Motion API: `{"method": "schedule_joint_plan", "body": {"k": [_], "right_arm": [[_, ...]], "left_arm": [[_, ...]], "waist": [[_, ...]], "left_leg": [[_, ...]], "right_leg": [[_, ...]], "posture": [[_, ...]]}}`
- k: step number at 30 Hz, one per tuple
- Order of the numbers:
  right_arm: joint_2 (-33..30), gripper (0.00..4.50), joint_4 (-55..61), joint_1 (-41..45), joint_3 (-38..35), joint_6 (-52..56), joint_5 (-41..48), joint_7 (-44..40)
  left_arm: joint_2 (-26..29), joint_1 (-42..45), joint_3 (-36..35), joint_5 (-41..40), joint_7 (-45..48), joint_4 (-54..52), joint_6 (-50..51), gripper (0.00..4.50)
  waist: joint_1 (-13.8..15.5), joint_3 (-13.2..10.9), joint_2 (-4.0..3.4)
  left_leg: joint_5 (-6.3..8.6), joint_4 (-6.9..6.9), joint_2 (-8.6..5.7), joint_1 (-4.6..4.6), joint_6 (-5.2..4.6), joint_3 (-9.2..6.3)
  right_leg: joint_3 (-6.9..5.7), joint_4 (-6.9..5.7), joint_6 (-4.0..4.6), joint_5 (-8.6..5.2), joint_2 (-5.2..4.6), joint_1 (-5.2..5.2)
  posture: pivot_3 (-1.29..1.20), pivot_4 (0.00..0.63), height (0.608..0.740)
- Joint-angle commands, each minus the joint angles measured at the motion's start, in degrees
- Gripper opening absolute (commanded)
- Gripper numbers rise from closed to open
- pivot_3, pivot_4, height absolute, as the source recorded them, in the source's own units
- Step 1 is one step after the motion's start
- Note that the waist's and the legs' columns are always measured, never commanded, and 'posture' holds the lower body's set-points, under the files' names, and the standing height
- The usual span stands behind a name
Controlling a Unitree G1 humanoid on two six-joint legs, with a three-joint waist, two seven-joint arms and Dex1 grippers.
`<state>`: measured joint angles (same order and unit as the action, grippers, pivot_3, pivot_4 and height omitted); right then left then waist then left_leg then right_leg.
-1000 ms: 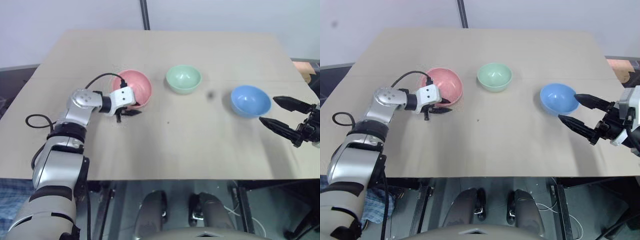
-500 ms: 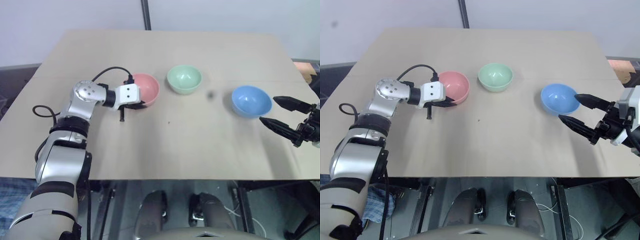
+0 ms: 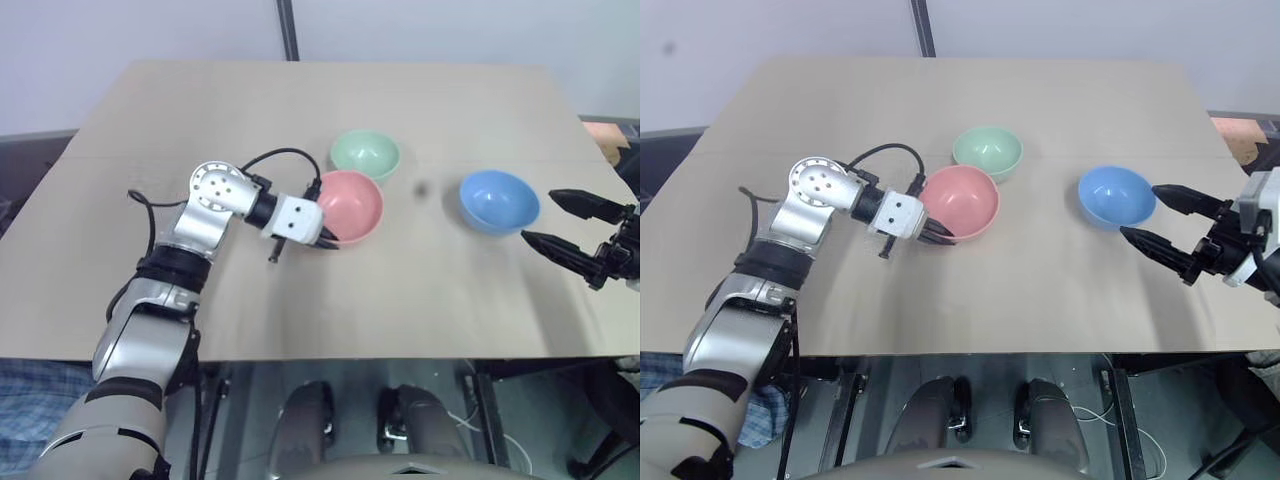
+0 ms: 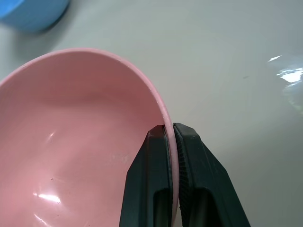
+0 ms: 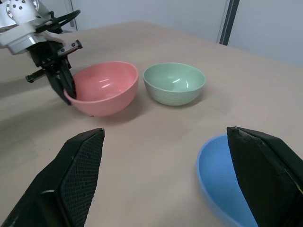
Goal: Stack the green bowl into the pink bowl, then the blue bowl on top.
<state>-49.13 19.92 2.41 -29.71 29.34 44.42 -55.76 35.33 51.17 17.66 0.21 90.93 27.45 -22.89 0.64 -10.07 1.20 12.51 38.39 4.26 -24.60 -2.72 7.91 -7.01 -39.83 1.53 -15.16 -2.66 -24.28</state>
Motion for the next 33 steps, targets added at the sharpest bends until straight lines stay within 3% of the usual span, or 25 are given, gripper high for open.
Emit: {"method": "schedule_joint_plan", "body": {"k": [1,14,18,23,24,29,33], "right_arm": [[-0.96,4.5,0.85,0.61,-1.22,-0.7,0.24,-0.22],[-0.63,4.5,1.02,0.44,-1.23,-0.76,0.09,-0.01],[-0.63,4.5,0.8,0.66,-0.96,-0.84,-0.01,-0.12],[-0.64,4.5,0.37,0.95,-0.65,-1.01,-0.26,-0.42],[-0.65,4.5,0.31,1.02,-0.6,-1.02,-0.29,-0.45],[-0.54,4.5,0.04,1.52,0.14,-1.05,-0.46,-0.66],[-0.4,4.5,-0.26,1.9,0.68,-1.1,-0.69,-0.76]], "left_arm": [[2.14,0.16,2.16,-2.74,1.57,-4.55,0.45,0.06],[5.59,-1.01,9.34,-10.96,1.57,-13.76,2.48,0.06],[4.82,-1.02,8.12,-10.39,1.57,-13.01,2.72,1.48],[4.23,-1.42,6.97,-8.91,0.97,-12.13,1.82,4.13],[4.07,-1.49,6.72,-8.8,0.66,-12.03,1.49,4.33],[3.32,-1.77,2.73,-10.23,-3.45,-12.4,5.4,4.33],[4.19,-4.44,-4.3,-17.38,-7.42,-16.35,17.79,4.33]], "waist": [[0.08,0.0,0.0],[0.17,0.0,0.0],[0.18,0.0,0.0],[0.19,0.0,0.0],[0.19,0.0,0.0],[0.18,0.0,0.0],[0.02,0.0,0.0]], "left_leg": [[0.0,0.0,-0.01,0.0,0.0,0.0],[0.0,0.01,-0.02,-0.03,-0.01,-0.02],[0.0,0.02,-0.03,-0.03,0.0,-0.02],[0.0,0.02,-0.03,-0.03,0.0,-0.02],[0.0,0.02,-0.03,-0.03,0.0,-0.02],[0.0,0.02,-0.03,-0.03,0.0,-0.02],[0.0,0.02,-0.01,-0.02,0.0,-0.02]], "right_leg": [[0.0,0.0,0.0,0.0,-0.01,0.0],[0.01,0.01,0.0,0.0,-0.01,0.0],[0.01,0.01,0.0,0.0,0.0,0.0],[0.0,0.01,0.0,0.0,0.01,0.0],[0.01,0.01,0.0,0.0,0.01,0.0],[0.01,0.01,0.0,0.0,0.0,0.0],[0.03,0.01,0.0,0.0,-0.01,0.0]], "posture": [[0.0,0.15,0.74],[0.0,0.15,0.74],[0.0,0.15,0.74],[0.0,0.15,0.74],[0.0,0.15,0.74],[0.0,0.15,0.74],[0.0,0.15,0.74]]}}
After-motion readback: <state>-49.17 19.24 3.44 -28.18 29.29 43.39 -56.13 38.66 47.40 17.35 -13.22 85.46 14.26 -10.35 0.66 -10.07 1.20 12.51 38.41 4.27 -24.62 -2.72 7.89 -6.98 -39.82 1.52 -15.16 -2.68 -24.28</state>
